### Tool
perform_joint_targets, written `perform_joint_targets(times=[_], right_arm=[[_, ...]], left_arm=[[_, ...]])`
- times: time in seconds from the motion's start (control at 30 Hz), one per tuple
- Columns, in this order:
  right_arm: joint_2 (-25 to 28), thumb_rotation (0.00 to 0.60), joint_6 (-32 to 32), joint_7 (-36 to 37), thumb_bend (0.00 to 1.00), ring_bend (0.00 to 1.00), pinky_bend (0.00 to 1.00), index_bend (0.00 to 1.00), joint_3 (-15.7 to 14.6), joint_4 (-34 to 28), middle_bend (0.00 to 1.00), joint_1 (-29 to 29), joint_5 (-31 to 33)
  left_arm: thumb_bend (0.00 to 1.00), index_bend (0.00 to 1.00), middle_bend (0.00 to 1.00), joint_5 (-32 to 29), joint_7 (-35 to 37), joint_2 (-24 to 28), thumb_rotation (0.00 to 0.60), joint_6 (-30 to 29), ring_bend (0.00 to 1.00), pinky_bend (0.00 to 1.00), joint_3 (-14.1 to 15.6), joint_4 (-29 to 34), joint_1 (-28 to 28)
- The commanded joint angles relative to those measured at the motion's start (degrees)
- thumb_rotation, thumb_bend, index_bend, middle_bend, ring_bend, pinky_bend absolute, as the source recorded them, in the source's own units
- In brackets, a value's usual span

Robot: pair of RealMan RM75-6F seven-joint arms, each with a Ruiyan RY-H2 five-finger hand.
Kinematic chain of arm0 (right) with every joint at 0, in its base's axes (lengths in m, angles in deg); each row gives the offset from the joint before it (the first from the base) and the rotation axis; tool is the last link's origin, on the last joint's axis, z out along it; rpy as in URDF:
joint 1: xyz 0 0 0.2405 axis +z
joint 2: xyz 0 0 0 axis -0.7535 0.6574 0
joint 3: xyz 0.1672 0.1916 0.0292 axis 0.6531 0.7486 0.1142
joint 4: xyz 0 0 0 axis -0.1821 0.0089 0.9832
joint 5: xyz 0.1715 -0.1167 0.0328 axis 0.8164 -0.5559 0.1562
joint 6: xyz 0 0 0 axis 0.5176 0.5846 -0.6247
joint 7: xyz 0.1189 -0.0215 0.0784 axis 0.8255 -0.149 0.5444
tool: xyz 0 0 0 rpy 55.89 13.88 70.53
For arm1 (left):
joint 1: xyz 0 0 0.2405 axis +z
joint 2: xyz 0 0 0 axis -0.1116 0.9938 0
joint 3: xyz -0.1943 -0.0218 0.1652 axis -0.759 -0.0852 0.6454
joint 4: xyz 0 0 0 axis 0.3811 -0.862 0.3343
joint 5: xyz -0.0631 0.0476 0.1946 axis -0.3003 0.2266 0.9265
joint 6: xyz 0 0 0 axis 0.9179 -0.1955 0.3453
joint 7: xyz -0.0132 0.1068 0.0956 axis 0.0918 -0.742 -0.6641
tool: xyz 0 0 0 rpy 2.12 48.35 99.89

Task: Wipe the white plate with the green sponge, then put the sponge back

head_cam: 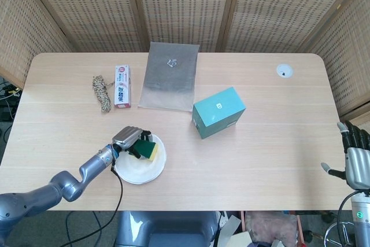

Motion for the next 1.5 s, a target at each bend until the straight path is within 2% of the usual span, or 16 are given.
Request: perform_joint_targets(times=[0.03, 0.23, 0.47, 0.57, 1.13, 1.3, 1.5], right_arm=[[0.03, 0.6, -0.01, 0.02, 0.0, 0.0, 0.0, 0.0, 0.0, -0.06, 0.0, 0.0, -0.02], [0.19, 0.6, -0.24, 0.17, 0.0, 0.0, 0.0, 0.0, -0.02, -0.26, 0.0, -0.11, -0.15], [0.42, 0.6, -0.45, 0.23, 0.0, 0.0, 0.0, 0.0, -0.13, -0.64, 0.0, -0.21, -0.43], [0.44, 0.6, -0.45, 0.16, 0.0, 0.0, 0.0, 0.0, -0.17, -0.73, 0.0, -0.2, -0.49], [0.42, 0.6, -0.05, 0.21, 0.0, 0.0, 0.0, 0.0, -0.02, -0.55, 0.0, -0.04, 0.0], [0.56, 0.6, -0.15, 0.34, 0.0, 0.0, 0.0, 0.0, -0.01, -0.71, 0.0, -0.1, -0.05], [0.67, 0.6, -0.36, 0.48, 0.0, 0.0, 0.0, 0.0, -0.04, -0.94, 0.0, -0.2, -0.2]], left_arm=[[0.07, 0.5, 0.46, 0.39, 0.53, 0.5, 0.6, -0.93, 0.42, 0.53, -0.27, 0.32, 0.06], [0.07, 0.5, 0.46, 1.19, 1.54, 3.69, 0.6, -3.68, 0.42, 0.53, -0.8, 4.19, 0.36], [0.07, 0.5, 0.46, 2.57, -2.24, 7.06, 0.6, -4.42, 0.42, 0.53, 0.94, 7.83, 1.03], [0.07, 0.5, 0.46, 1.98, -3.77, 6.42, 0.6, -3.7, 0.42, 0.53, 1.46, 7.38, 1.65], [0.08, 0.51, 0.46, 2.5, -1.73, 2.03, 0.6, -2.89, 0.42, 0.53, 2.65, 2.59, 2.57], [0.08, 0.51, 0.46, 2.99, -0.74, 2.38, 0.6, -4.34, 0.42, 0.53, 2.32, 3.09, 2.64], [0.08, 0.51, 0.46, 3.97, 0.19, 4.77, 0.6, -7.93, 0.42, 0.53, 0.85, 6.71, 2.21]])
